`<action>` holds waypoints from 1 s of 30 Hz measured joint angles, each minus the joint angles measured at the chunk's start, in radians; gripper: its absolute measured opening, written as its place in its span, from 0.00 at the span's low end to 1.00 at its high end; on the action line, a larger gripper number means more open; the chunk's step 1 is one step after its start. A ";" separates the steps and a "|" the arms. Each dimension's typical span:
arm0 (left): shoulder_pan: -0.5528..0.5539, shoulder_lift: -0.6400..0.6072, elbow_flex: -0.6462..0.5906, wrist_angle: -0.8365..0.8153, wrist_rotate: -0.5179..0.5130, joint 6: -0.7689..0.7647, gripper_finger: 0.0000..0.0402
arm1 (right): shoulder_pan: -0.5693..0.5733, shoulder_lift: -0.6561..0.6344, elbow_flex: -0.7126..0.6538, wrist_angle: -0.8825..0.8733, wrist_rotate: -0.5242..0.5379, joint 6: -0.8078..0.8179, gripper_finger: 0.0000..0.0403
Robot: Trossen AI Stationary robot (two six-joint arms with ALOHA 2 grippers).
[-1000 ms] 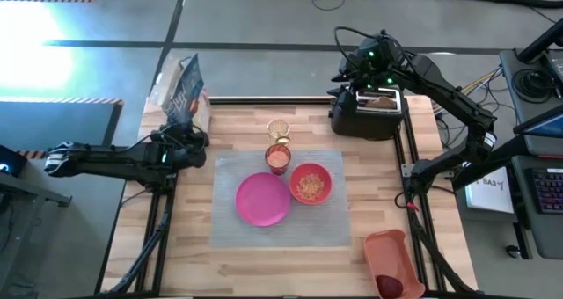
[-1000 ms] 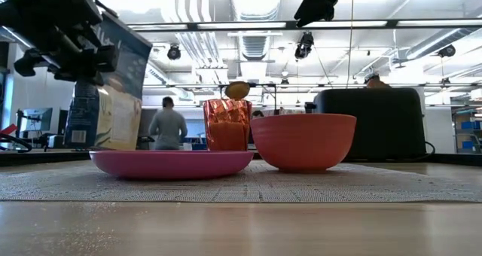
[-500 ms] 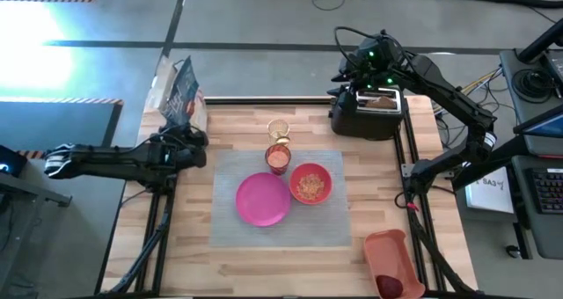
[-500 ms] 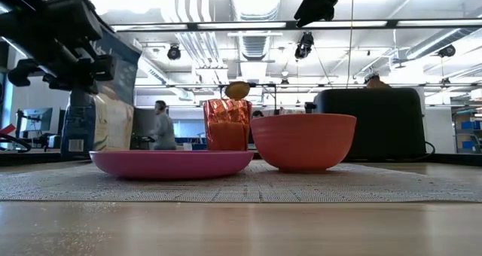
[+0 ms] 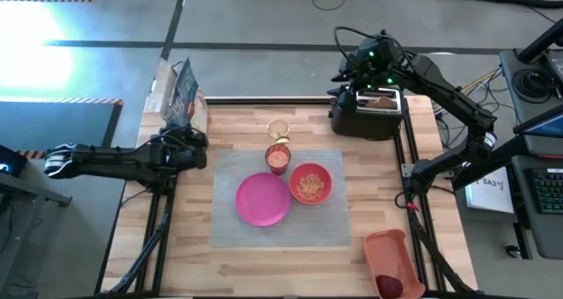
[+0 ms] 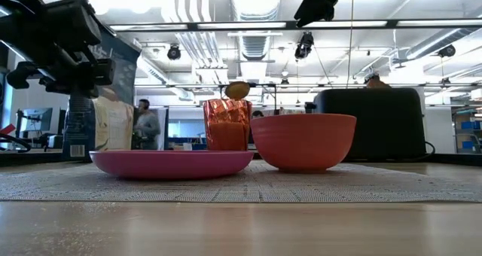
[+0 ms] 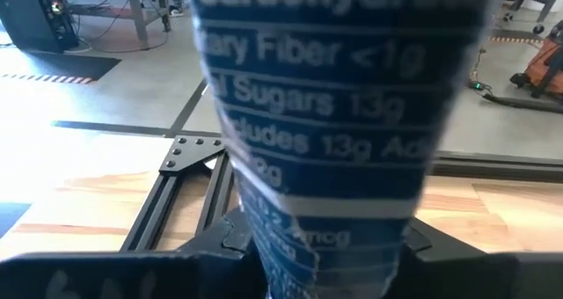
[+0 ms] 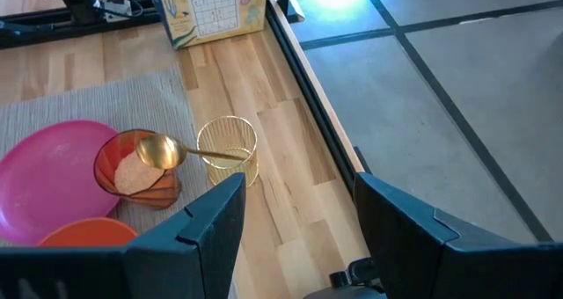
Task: Arrange a breakfast setting
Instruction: Pour the cereals from the cereal box into the orange bowl on the table mat
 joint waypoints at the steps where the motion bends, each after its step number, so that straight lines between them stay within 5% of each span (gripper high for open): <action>1: 0.000 0.000 0.000 0.000 0.001 0.000 0.29 | 0.000 0.000 0.000 0.000 0.000 0.000 0.50; 18: 0.000 -0.050 0.008 -0.051 0.194 -0.019 0.53 | 0.000 0.000 0.000 0.000 0.000 0.000 0.50; 30: -0.001 -0.050 0.112 -0.237 0.483 -0.077 0.65 | 0.000 0.000 0.000 0.000 0.000 0.000 0.50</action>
